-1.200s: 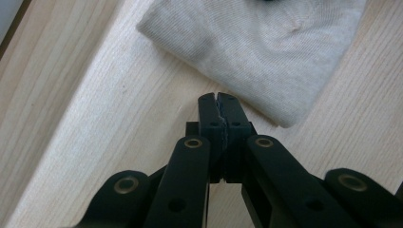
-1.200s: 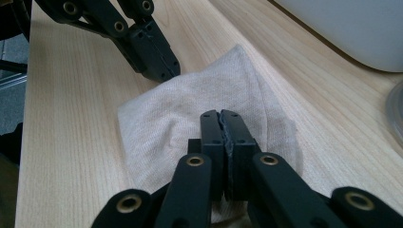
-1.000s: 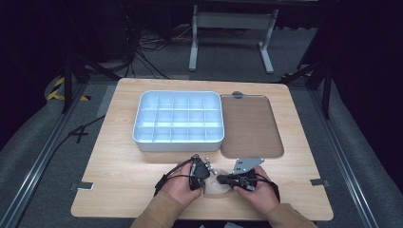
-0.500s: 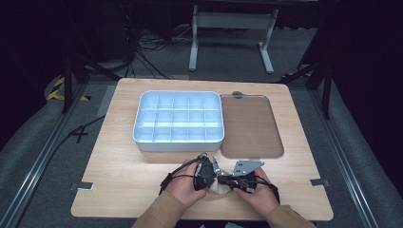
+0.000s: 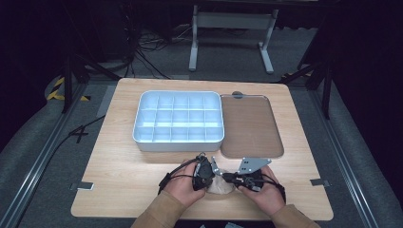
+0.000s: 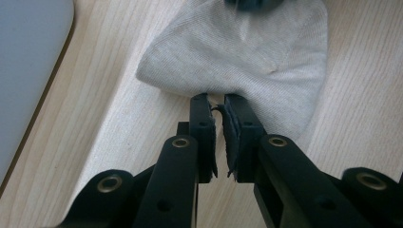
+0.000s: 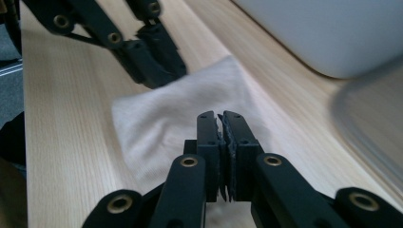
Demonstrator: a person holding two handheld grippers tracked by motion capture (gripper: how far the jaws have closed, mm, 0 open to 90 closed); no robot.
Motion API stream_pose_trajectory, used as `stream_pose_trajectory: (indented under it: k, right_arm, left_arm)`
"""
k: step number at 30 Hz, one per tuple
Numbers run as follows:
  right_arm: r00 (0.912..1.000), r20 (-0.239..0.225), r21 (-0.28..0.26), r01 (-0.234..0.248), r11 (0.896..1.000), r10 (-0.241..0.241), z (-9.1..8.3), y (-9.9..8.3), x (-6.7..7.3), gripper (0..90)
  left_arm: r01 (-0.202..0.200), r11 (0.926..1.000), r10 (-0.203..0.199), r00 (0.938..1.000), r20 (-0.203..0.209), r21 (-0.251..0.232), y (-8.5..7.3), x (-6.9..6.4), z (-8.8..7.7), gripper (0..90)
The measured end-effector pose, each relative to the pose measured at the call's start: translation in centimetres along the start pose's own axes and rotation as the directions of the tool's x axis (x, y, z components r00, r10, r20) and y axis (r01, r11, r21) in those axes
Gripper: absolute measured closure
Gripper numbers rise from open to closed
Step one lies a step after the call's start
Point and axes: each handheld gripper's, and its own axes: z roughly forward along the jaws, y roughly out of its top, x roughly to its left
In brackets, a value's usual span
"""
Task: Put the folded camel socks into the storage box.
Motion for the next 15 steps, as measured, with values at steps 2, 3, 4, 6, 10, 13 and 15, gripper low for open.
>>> stream_pose_trajectory:
  k: [2,3,4,6,10,13,15]
  right_arm:
    - [0.9998,0.005,0.022,-0.020,1.000,0.020,-1.0,-0.2,-0.6,86.4]
    - [0.9997,-0.001,0.025,-0.023,0.999,0.023,-1.1,-0.3,-0.6,86.5]
    - [0.9995,-0.011,0.034,-0.030,0.999,0.031,-1.0,-0.3,-0.6,86.6]
    - [0.9991,-0.030,0.046,-0.028,0.999,0.030,-0.4,-0.4,-0.4,86.8]
    - [0.9993,-0.037,0.085,-0.007,0.996,0.010,0.6,-0.6,-0.2,87.7]
    - [0.9990,-0.044,0.086,-0.009,0.996,0.013,0.8,-0.9,-0.6,88.6]
    - [0.9993,-0.036,0.091,0.002,0.996,0.002,0.8,-0.9,-0.6,89.0]
  left_arm:
    - [0.015,0.9999,-0.015,0.9999,0.002,-0.001,0.0,-0.1,0.0,82.3]
    - [0.014,0.9999,-0.014,0.9999,0.002,0.000,0.0,-0.1,0.0,82.4]
    - [0.015,0.9999,-0.015,0.9999,0.003,0.000,0.0,-0.1,0.0,82.3]
    - [0.011,0.9999,-0.011,0.9999,0.001,0.001,0.0,-0.1,0.0,82.4]
    - [0.010,0.9999,-0.010,0.9999,0.003,0.002,-0.1,0.0,-0.1,81.2]
    - [0.018,0.9998,-0.018,0.9998,0.001,0.012,-0.5,0.3,-0.1,81.1]
    - [0.036,0.9993,-0.036,0.9993,0.004,0.013,-0.7,0.5,0.0,81.2]
